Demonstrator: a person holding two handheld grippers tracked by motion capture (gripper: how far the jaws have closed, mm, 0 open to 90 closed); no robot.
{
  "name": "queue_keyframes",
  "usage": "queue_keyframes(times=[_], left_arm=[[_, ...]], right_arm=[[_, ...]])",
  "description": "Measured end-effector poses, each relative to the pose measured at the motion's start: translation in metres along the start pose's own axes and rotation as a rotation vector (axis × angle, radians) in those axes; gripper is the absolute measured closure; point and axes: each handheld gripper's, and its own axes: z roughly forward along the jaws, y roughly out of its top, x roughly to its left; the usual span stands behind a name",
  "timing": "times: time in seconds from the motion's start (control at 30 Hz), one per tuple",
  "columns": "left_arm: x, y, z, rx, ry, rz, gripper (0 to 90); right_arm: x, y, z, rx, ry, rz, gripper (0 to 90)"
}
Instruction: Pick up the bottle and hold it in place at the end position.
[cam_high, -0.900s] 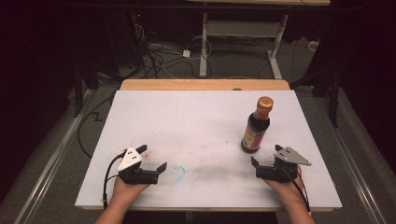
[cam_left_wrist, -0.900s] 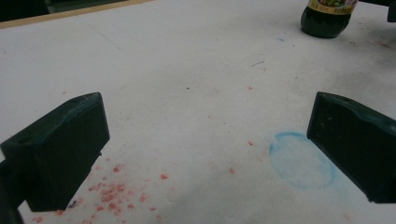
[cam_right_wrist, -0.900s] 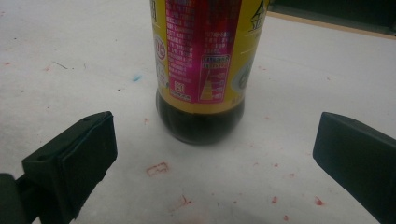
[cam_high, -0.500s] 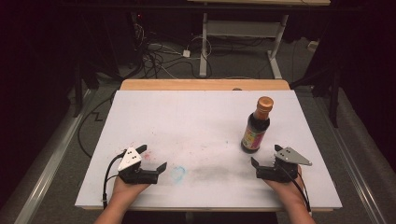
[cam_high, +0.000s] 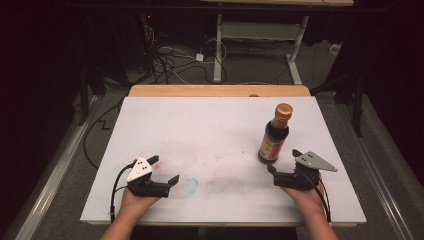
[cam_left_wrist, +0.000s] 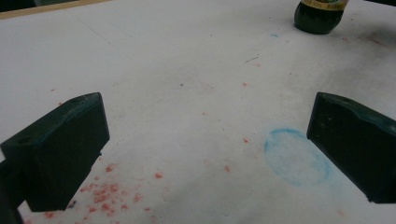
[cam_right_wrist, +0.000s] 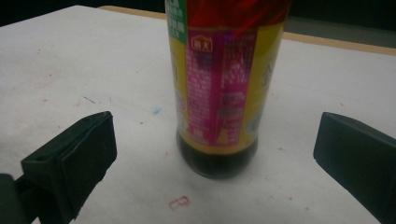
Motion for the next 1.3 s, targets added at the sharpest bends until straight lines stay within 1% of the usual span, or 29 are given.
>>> queue_keyframes(times=[0.07, 0.1, 0.2, 0.23, 0.33, 0.37, 0.5, 0.6, 0.63, 0.7, 0.8, 0.83, 0.93, 0.97, 1.1, 1.3], left_arm=[[0.001, 0.001, 0.000, -0.008, 0.004, -0.014, 0.0], [0.001, 0.001, 0.000, -0.009, 0.004, -0.018, 0.0], [0.001, 0.001, 0.000, -0.008, 0.003, -0.018, 0.0], [0.001, 0.001, 0.000, -0.007, 0.003, -0.018, 0.0], [0.001, 0.001, 0.000, -0.006, 0.004, -0.018, 0.0], [0.001, 0.001, 0.000, -0.005, 0.004, -0.018, 0.0], [0.001, 0.001, 0.000, -0.005, 0.003, -0.019, 0.0], [0.001, 0.001, 0.000, -0.005, 0.001, -0.017, 0.0], [0.001, 0.001, 0.000, -0.005, 0.000, -0.018, 0.0], [0.001, 0.001, 0.000, -0.007, 0.001, -0.022, 0.0], [0.001, 0.001, -0.001, -0.008, -0.001, -0.022, 0.0], [0.002, 0.002, -0.001, -0.008, -0.002, -0.017, 0.0], [0.002, 0.002, -0.001, -0.009, -0.002, -0.022, 0.0], [0.002, 0.002, -0.001, -0.007, -0.002, -0.019, 0.0], [0.002, 0.002, -0.001, -0.006, -0.005, -0.024, 0.0], [0.002, 0.002, -0.001, -0.006, -0.006, -0.024, 0.0]], right_arm=[[0.001, 0.002, 0.001, 0.001, -0.001, -0.001, 0.4], [0.000, 0.007, 0.004, -0.003, 0.003, 0.001, 0.6], [0.000, 0.011, 0.005, -0.002, 0.003, 0.009, 1.0], [-0.002, 0.016, 0.009, -0.004, 0.001, 0.021, 1.8], [-0.004, 0.020, 0.011, -0.011, -0.005, 0.029, 3.7], [-0.007, 0.024, 0.016, -0.009, -0.003, 0.050, 4.6], [-0.008, 0.033, 0.026, -0.012, -0.007, 0.053, 7.0], [-0.008, 0.040, 0.032, -0.021, -0.014, 0.059, 11.0], [-0.007, 0.042, 0.034, -0.022, -0.009, 0.072, 12.1], [-0.006, 0.043, 0.038, -0.024, -0.017, 0.066, 14.3], [-0.004, 0.044, 0.042, -0.024, -0.021, 0.070, 17.8], [-0.004, 0.044, 0.043, -0.024, -0.026, 0.066, 20.1], [-0.004, 0.044, 0.043, -0.034, -0.026, 0.062, 28.0], [-0.004, 0.044, 0.043, -0.040, -0.023, 0.055, 28.9], [-0.002, 0.045, 0.042, -0.036, -0.039, 0.037, 31.0], [0.001, 0.050, 0.043, -0.013, -0.041, 0.011, 32.2]])
